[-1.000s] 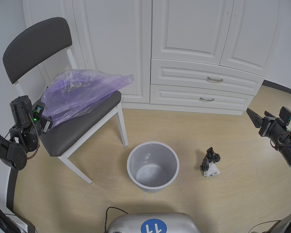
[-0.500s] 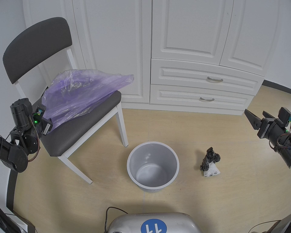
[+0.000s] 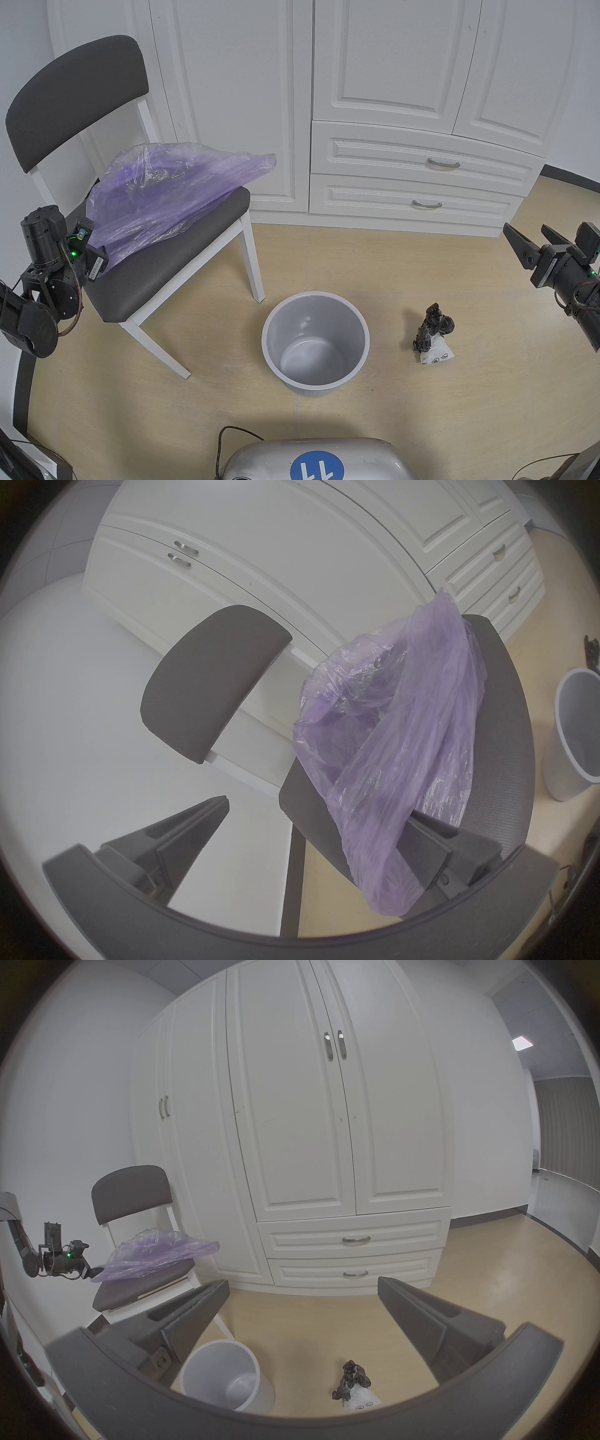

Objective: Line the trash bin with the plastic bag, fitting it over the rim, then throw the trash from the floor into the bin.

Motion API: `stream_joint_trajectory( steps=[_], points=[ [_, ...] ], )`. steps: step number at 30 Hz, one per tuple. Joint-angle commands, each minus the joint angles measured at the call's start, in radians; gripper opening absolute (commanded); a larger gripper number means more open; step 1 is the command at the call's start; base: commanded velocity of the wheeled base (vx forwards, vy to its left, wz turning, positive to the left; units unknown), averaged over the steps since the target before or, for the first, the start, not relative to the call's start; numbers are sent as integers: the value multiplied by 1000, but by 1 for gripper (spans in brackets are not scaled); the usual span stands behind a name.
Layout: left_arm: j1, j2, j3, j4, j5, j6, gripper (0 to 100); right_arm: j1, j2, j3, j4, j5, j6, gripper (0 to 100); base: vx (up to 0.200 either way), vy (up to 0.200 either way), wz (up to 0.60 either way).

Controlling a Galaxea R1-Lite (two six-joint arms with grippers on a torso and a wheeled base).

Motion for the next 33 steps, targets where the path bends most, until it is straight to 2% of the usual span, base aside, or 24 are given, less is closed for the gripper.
stream_joint_trajectory(
  steps=[1, 4, 5, 16, 21, 22, 23, 25, 28, 30, 31, 33],
  points=[
    [-2, 0, -2, 0, -1, 0, 100, 1, -3, 2, -1, 0, 0, 100, 0, 0, 0],
    [-2, 0, -4, 0, -6, 1, 100, 1, -3, 2, -2, 0, 1, 100, 0, 0, 0],
    [-2, 0, -4, 0, -6, 1, 0, 1, -3, 2, -2, 0, 1, 100, 0, 0, 0],
    [-10, -4, 32, -57, -41, -13, 0, 2, -17, 17, -16, 2, -16, 100, 0, 0, 0],
    [-30, -20, 127, -158, -50, -16, 0, 2, -52, 71, -127, 0, -164, 100, 0, 0, 0],
    [-30, -20, 128, -163, -50, -16, 0, 2, -54, 71, -130, 0, -169, 100, 0, 0, 0],
    [-31, -28, 165, -199, -52, -14, 0, 2, -64, 88, -169, -3, -232, 100, 0, 0, 0],
    [-31, -29, 177, -215, -50, -16, 0, 2, -71, 94, -186, -6, -264, 100, 0, 0, 0],
    [-30, -28, 233, -284, -53, -22, 0, -5, -104, 120, -262, -11, -384, 100, 0, 0, 0],
    [-30, -28, 233, -284, -53, -22, 0, -5, -104, 120, -262, -11, -384, 100, 0, 0, 0],
    [-30, -28, 294, -337, -56, -36, 0, -13, -126, 126, -274, -11, -466, 100, 0, 0, 0],
    [-30, -28, 323, -365, -56, -39, 0, -15, -138, 129, -274, -14, -496, 100, 0, 0, 0]
  ],
)
